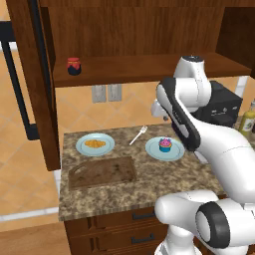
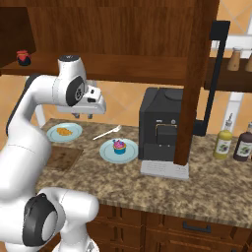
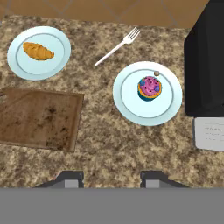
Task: From the different types of pastries on the counter, select a croissant and place it on the cutting board. Then retrieve a jar of jam from the cabinet and place it alongside the croissant on the cutting board.
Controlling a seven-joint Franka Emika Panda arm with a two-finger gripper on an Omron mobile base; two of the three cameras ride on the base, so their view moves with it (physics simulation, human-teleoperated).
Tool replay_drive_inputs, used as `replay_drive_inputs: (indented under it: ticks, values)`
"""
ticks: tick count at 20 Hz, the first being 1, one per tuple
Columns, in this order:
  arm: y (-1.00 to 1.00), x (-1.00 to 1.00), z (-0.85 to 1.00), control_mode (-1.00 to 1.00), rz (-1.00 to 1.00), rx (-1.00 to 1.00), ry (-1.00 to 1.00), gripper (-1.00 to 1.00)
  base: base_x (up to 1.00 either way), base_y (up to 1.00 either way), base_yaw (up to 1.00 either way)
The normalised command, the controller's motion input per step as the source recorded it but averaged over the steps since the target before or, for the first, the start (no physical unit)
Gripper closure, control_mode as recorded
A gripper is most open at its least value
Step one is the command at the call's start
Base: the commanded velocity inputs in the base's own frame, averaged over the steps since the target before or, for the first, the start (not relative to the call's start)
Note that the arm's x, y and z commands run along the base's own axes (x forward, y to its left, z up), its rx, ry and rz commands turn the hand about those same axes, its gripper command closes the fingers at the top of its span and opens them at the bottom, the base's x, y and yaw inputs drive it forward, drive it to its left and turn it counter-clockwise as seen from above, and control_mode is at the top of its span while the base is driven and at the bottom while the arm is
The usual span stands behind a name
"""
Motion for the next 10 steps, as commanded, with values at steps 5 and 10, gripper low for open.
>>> replay_drive_inputs:
  ticks: [5, 10]
  values:
    - [0.47, 0.05, 0.15, -1.00, -0.11, 0.00, -0.03, -1.00, 0.00, 0.00, 0.00]
    - [0.97, 0.00, 0.65, -1.00, -0.05, 0.01, -0.05, -1.00, 0.00, 0.00, 0.00]
